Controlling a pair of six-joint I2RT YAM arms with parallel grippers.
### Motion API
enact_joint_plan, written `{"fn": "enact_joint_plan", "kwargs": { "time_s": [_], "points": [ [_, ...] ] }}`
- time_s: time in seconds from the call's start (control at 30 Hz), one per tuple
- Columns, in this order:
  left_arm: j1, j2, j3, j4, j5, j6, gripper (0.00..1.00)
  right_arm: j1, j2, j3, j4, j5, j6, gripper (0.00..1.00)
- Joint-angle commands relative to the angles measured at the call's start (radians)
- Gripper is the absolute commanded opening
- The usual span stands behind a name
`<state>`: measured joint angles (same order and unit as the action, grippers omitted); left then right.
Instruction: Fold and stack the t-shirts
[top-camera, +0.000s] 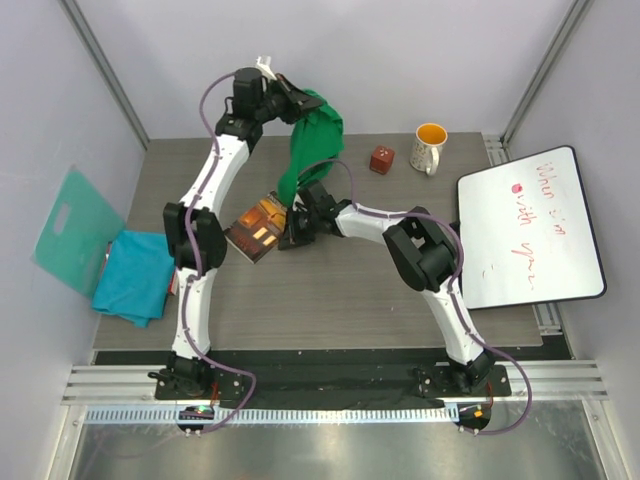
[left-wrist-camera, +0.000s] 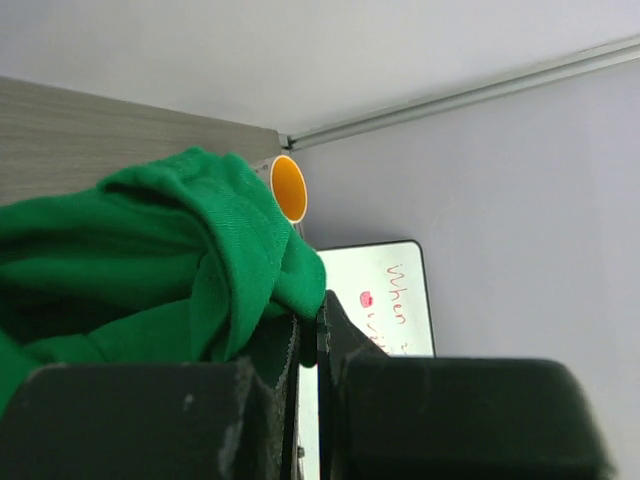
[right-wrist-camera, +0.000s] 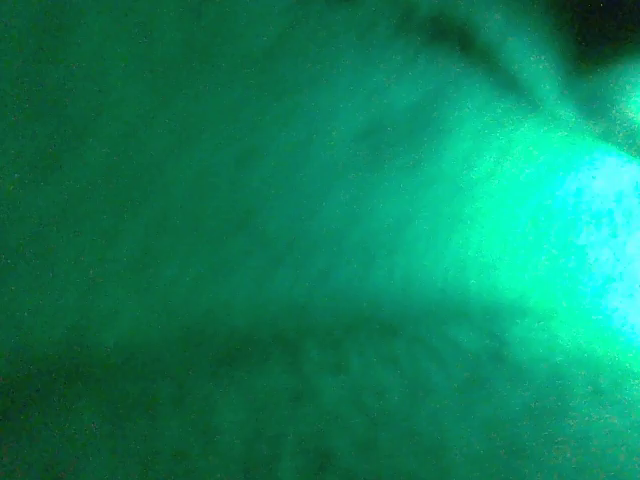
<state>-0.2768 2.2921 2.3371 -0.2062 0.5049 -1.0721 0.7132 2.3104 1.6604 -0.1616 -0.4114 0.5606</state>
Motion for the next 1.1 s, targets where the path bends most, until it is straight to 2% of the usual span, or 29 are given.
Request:
{"fn": "enact_joint_plan", "kwargs": {
  "time_s": [0.0, 0.2, 0.37, 0.57, 0.67, 0.9, 1.07],
  "points": [
    [-0.048, 0.027, 0.116, 0.079, 0.083, -0.077, 0.0, 0.012, 0.014, -0.054, -0.148, 0.178, -0.116, 0.01],
    [-0.079, -0.019, 0.004, 0.076, 0.116, -0.042, 0.0, -0.001, 0.055, 0.013, -0.23, 0.31, -0.179, 0.01],
    [-0.081, -0.002, 0.037, 0.076, 0.139, -0.055, 0.0, -0.004, 0.027, 0.003, -0.257, 0.396, -0.24, 0.01],
    [-0.09, 0.096, 0.145, 0.079, 0.222, -0.135, 0.0, 0.003, 0.027, -0.008, -0.268, 0.349, -0.235, 0.01],
    [-0.096, 0.115, 0.143, 0.091, 0.234, -0.16, 0.0, 0.002, -0.008, -0.057, -0.277, 0.307, -0.266, 0.01],
    [-0.096, 0.15, 0.107, 0.113, 0.202, -0.144, 0.0, 0.003, -0.19, -0.295, -0.259, 0.283, -0.265, 0.01],
    [-0.098, 0.182, 0.102, 0.116, 0.187, -0.14, 0.0, 0.002, -0.273, -0.326, -0.277, 0.29, -0.252, 0.01]
  ]
}}
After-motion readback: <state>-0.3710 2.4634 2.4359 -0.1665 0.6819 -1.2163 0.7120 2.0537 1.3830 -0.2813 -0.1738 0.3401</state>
